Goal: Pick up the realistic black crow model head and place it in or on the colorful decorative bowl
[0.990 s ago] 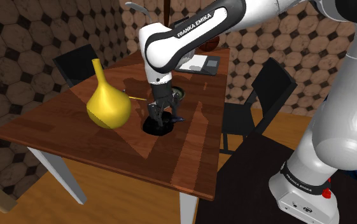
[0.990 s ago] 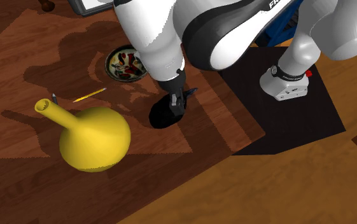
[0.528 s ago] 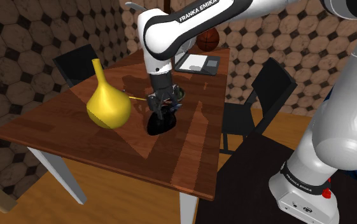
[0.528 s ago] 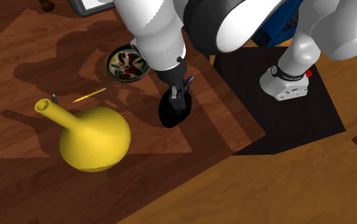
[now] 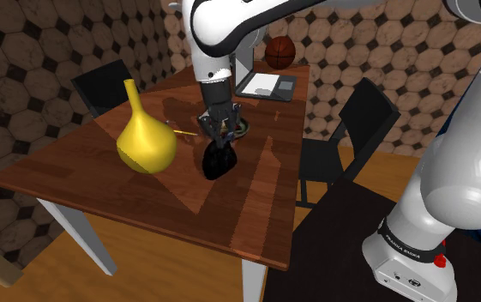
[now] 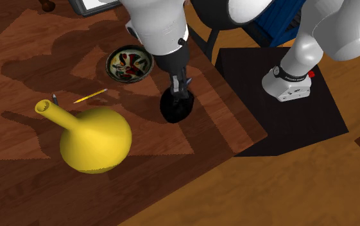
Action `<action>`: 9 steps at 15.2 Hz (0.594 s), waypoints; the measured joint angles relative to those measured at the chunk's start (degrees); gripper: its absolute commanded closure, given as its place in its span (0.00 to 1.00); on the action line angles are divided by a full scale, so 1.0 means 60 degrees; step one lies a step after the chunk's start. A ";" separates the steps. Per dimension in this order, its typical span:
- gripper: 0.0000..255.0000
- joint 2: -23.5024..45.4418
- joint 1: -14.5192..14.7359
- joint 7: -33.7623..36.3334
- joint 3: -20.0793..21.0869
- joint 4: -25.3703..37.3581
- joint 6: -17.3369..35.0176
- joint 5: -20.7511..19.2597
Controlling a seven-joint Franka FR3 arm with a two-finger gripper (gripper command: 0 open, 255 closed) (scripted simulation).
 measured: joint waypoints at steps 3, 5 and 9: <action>1.00 -0.0045 -0.0003 0.0029 -0.0002 0.0289 -0.0345 0.0005; 1.00 -0.0083 -0.0013 0.0038 -0.0010 0.0520 -0.0619 0.0008; 1.00 0.0039 -0.0138 -0.0155 -0.0131 0.0969 -0.0976 -0.0072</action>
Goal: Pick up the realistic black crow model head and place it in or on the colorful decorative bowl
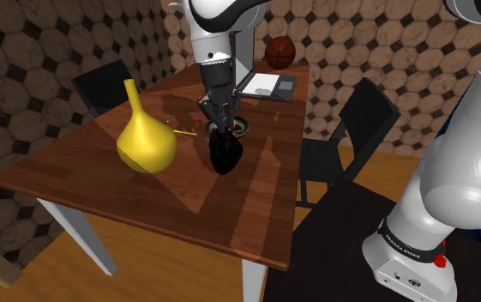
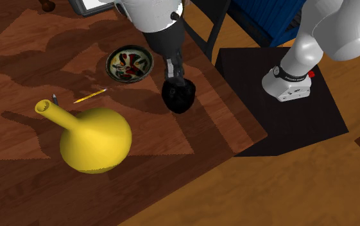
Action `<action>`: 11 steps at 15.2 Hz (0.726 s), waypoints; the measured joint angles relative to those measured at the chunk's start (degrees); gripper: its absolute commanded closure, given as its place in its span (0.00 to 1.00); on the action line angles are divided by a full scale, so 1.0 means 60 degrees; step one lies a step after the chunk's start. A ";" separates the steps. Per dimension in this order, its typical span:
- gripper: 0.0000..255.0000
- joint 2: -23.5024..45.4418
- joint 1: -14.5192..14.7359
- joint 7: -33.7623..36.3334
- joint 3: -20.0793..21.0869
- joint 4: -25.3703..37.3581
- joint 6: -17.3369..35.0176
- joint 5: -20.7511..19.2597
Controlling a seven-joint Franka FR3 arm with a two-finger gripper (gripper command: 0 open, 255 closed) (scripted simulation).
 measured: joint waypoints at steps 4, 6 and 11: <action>1.00 0.0625 -0.0334 -0.0569 -0.0317 0.0936 -0.0377 -0.0245; 1.00 0.1022 -0.0516 -0.0885 -0.0483 0.1548 -0.0623 -0.0375; 1.00 0.2180 -0.0954 -0.1649 -0.0853 0.3363 -0.1347 -0.0658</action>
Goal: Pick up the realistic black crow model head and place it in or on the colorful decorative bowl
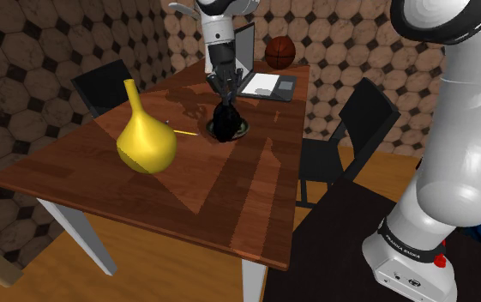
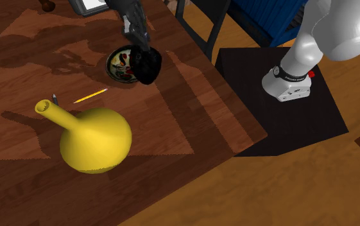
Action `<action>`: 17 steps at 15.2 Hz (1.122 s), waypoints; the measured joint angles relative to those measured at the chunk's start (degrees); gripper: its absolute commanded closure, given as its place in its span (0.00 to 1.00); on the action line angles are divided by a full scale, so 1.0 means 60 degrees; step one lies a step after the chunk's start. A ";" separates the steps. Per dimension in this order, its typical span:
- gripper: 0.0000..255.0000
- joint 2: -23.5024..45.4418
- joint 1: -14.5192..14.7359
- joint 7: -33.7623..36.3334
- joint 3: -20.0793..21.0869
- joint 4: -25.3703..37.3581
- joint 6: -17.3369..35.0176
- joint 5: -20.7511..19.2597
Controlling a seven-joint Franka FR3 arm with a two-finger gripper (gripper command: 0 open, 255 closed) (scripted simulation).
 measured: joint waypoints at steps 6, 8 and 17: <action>1.00 0.1857 -0.0456 -0.0838 -0.0342 0.2924 -0.1104 -0.0286; 1.00 0.2482 -0.0582 -0.1070 -0.0426 0.3894 -0.1462 -0.0355; 1.00 0.2331 -0.0681 -0.1184 -0.0456 0.2705 -0.0338 -0.0361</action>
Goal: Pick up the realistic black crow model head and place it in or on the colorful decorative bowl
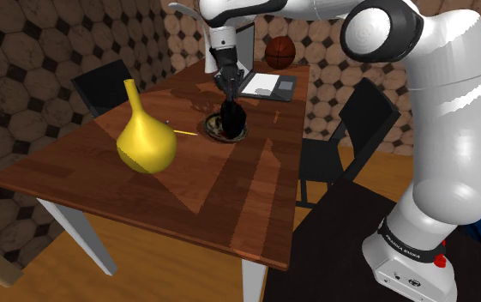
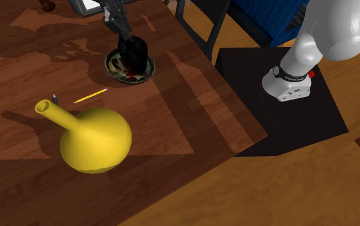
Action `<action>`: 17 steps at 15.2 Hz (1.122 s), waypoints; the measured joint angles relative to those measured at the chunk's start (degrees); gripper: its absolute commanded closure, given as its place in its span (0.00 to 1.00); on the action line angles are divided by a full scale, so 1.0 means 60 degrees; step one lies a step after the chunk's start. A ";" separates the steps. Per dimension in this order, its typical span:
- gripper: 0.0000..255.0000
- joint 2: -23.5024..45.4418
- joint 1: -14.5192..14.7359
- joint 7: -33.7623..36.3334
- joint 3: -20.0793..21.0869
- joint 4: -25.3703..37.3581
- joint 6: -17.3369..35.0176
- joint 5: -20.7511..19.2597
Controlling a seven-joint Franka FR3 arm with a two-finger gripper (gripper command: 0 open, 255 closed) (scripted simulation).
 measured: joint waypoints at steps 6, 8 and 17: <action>1.00 -0.0410 -0.0020 -0.0031 0.0013 -0.0838 0.1071 0.0031; 1.00 -0.0546 0.0001 0.0012 0.0017 -0.1177 0.1829 0.0038; 0.00 0.0291 -0.0008 -0.0059 -0.0044 -0.0790 0.3752 0.0002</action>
